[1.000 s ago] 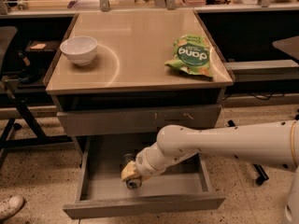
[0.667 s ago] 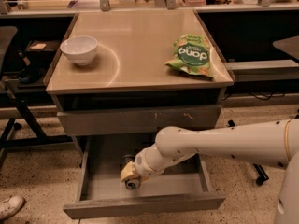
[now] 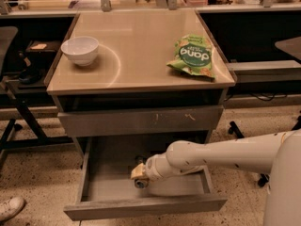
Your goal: Place redbull can into middle drawer
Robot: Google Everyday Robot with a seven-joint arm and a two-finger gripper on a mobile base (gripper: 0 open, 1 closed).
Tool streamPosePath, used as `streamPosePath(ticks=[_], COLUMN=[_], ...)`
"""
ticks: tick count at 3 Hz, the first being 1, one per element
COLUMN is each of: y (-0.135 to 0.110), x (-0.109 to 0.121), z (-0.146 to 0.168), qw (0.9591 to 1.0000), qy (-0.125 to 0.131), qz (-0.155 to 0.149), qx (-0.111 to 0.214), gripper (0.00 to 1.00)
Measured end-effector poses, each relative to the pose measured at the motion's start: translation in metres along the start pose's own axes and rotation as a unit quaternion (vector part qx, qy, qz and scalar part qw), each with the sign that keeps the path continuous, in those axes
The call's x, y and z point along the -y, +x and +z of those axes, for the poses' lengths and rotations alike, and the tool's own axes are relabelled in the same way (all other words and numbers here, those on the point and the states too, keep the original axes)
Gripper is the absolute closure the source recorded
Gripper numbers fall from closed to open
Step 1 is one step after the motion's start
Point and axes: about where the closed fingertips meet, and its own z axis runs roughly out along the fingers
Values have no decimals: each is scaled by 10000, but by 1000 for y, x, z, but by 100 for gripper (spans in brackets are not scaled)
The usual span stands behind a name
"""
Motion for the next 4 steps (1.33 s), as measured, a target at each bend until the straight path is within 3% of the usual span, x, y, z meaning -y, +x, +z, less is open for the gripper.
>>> streamPosePath(ticks=[1, 3, 4], y=[-20, -48, -49], x=[26, 64, 72], z=[10, 44, 59], qw=[9995, 9989, 9985], qy=[45, 114, 147], qz=[154, 365, 491], qx=[263, 278, 184], gripper=[100, 100, 100])
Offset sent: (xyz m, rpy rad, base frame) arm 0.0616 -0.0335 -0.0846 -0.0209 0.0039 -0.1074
